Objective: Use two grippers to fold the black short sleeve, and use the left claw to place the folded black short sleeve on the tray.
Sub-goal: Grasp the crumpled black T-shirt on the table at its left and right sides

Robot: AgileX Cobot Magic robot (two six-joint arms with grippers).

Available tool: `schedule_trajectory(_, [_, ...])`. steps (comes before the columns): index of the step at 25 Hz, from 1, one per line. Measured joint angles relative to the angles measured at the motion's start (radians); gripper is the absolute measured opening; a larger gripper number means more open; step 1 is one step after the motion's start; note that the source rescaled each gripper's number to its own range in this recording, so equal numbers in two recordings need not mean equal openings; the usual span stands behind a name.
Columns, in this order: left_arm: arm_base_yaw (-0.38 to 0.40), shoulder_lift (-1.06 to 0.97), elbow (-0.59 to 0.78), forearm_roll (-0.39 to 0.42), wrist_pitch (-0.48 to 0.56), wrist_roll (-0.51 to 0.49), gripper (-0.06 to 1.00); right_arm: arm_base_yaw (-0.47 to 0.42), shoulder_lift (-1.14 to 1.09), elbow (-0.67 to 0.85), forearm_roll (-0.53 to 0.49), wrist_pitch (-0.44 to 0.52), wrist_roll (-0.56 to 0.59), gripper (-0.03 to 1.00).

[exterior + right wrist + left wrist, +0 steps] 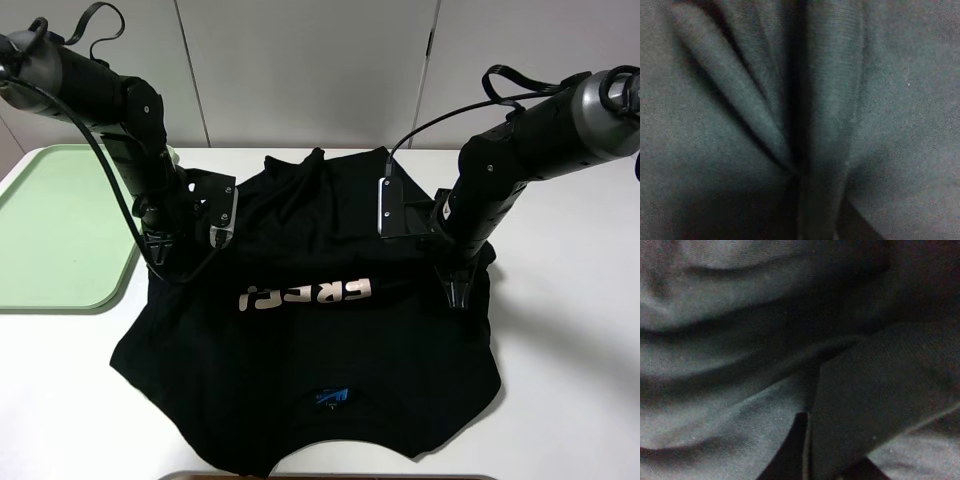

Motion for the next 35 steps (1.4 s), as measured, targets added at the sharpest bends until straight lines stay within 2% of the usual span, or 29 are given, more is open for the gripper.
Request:
schedule_trajectory(14, [0.0,-0.013,0.0,0.001,0.011,0.0,0.0,0.0,-0.019,0.0,-0.001,0.005,0.0,0.0])
schedule_trajectory(25, [0.0,-0.182,0.0,0.007,0.056,-0.001,0.0,0.0,-0.17,0.0,0.003,0.043,0.003,0.0])
schedule_trajectory(31, [0.0,-0.278,0.0,0.008,0.082,-0.065,0.0,0.0,-0.286,0.0,0.067,0.067,0.058,0.0])
schedule_trajectory(35, [0.0,-0.324,0.0,0.002,0.086,-0.093,0.0,0.0,-0.363,0.0,0.073,0.08,0.07,0.0])
